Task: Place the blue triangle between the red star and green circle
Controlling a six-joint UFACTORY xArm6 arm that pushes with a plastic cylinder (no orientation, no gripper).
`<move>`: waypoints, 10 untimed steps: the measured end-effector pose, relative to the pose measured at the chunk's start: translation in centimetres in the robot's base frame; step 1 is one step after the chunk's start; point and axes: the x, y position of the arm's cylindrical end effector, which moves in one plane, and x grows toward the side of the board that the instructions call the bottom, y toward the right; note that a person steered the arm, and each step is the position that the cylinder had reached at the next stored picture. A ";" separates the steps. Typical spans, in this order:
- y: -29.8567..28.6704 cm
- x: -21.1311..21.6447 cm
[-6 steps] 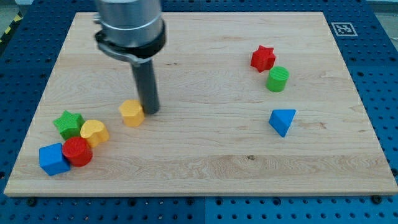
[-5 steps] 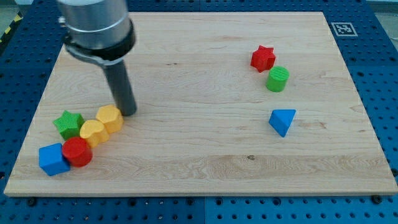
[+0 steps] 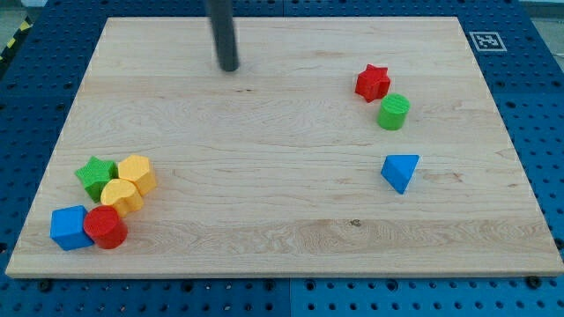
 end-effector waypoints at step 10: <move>14.8 5.9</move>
